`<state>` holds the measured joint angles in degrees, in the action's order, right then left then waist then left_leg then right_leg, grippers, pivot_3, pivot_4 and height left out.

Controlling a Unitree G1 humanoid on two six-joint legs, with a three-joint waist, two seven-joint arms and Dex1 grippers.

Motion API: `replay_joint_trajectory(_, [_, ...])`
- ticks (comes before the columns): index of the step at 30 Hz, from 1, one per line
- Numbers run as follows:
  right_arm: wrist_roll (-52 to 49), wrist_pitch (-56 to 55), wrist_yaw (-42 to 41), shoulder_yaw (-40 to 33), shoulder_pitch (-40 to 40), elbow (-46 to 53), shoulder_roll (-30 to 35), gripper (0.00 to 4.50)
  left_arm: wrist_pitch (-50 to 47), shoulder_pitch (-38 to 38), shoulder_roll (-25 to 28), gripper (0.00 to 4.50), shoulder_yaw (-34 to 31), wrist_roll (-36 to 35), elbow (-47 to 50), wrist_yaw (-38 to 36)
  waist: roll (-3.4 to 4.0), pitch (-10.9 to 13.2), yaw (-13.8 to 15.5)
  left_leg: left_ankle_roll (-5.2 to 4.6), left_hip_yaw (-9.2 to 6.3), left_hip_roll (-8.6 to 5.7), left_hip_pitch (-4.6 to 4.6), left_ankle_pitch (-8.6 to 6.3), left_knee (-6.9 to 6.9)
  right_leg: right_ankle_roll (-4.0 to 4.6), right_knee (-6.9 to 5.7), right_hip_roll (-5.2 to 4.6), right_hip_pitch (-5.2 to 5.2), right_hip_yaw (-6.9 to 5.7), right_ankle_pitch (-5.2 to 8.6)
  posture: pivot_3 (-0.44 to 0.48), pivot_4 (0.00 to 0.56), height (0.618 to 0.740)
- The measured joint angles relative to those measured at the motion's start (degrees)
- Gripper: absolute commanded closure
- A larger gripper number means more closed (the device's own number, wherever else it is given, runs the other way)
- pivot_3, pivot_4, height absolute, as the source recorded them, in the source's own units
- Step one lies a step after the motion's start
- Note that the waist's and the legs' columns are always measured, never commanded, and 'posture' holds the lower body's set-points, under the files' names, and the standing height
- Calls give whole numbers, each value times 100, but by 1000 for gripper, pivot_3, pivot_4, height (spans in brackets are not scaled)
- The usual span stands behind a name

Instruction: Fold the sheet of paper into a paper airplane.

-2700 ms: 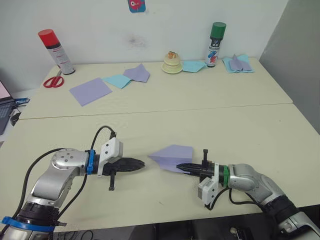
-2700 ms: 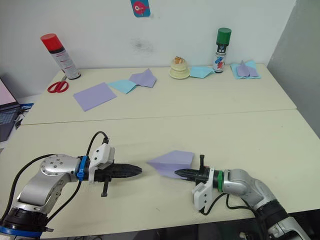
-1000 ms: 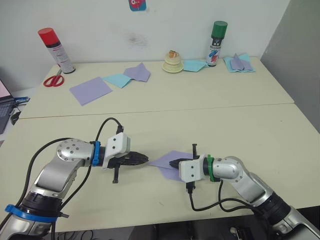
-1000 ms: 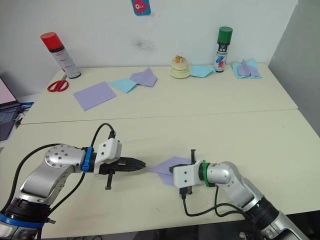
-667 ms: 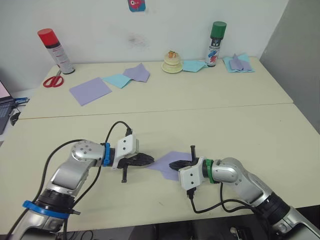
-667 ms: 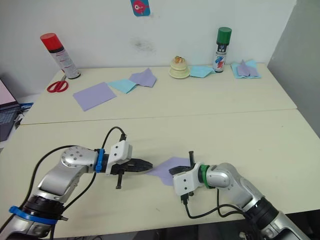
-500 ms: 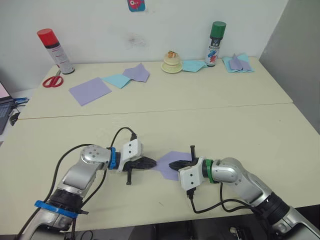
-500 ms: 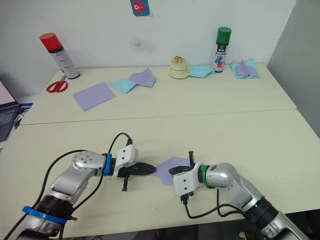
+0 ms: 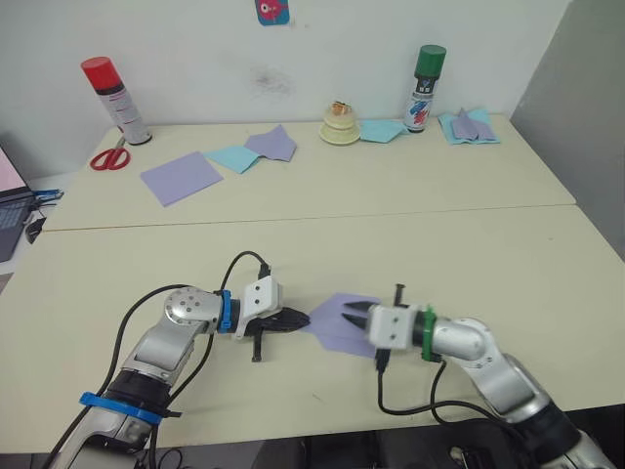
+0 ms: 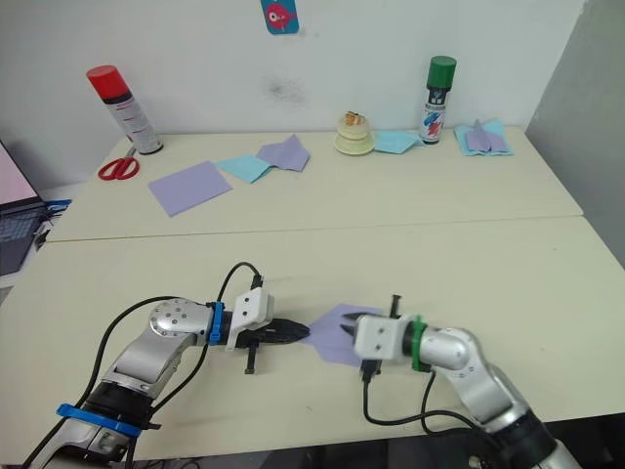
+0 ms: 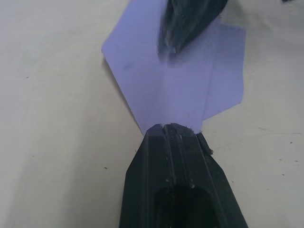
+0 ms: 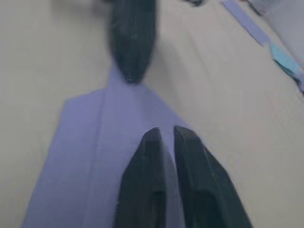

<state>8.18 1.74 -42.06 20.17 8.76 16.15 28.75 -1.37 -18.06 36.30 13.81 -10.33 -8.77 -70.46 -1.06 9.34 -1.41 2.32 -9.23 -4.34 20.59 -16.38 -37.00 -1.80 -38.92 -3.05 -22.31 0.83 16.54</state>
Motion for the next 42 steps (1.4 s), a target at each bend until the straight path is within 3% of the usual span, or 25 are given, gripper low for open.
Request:
replay_joint_trajectory(4, [-1207, 1819, -116, -985, -518, 921, 36, 1738, 118, -2, -27, 4500, 39, 52, -36, 19, 3, -7, 20, -1, -2, -1, 0, -1, 0, 0, 2, -1, 3, -2, 0, 0, 150, 740])
replay_joint_trajectory(8, [-2129, 3353, -119, -1564, -835, 1306, 105, 1738, 264, -14, -48, 4500, 47, 117, -93, 6, 13, -12, 31, -2, 0, -1, -1, -1, 1, 0, 2, -2, 3, -1, 0, 0, 150, 740])
replay_joint_trajectory(14, [-2915, 4732, 176, -1747, -645, 1114, -252, 1738, 345, -47, -83, 4500, 54, 164, -153, -9, 18, -15, 42, -2, 1, -2, -1, -1, 1, -1, 2, -3, 3, 0, 0, 0, 150, 740])
replay_joint_trajectory(27, [-4015, 5884, 326, -1941, 805, -404, -931, 1738, 443, -60, -102, 4500, 59, 175, -206, -36, 26, -20, 46, -2, -1, -4, 0, -1, 2, -1, 4, -4, 0, -2, -1, 0, 150, 740])
replay_joint_trajectory(30, [-4091, 5871, 286, -1877, 950, -546, -931, 2361, 445, -58, -101, 4500, 59, 175, -206, -34, 27, -20, 46, -2, -2, -3, 0, -1, 2, -1, 4, -4, 0, -3, -1, 0, 150, 740])
replay_joint_trajectory(36, [-3846, 5231, 93, -1483, 978, -643, -714, 4489, 463, -50, -85, 4500, 57, 175, -204, -33, 27, -20, 40, -2, -1, -3, 0, -1, 2, -2, 4, -4, 0, -4, -1, 0, 150, 740])
replay_joint_trajectory(42, [-3620, 4642, -38, -1161, 922, -440, -535, 4489, 490, -44, -76, 4500, 57, 176, -204, -31, 27, -21, 35, -2, -1, -2, 0, -1, 3, -2, 4, -4, -1, -4, -1, 0, 150, 740])
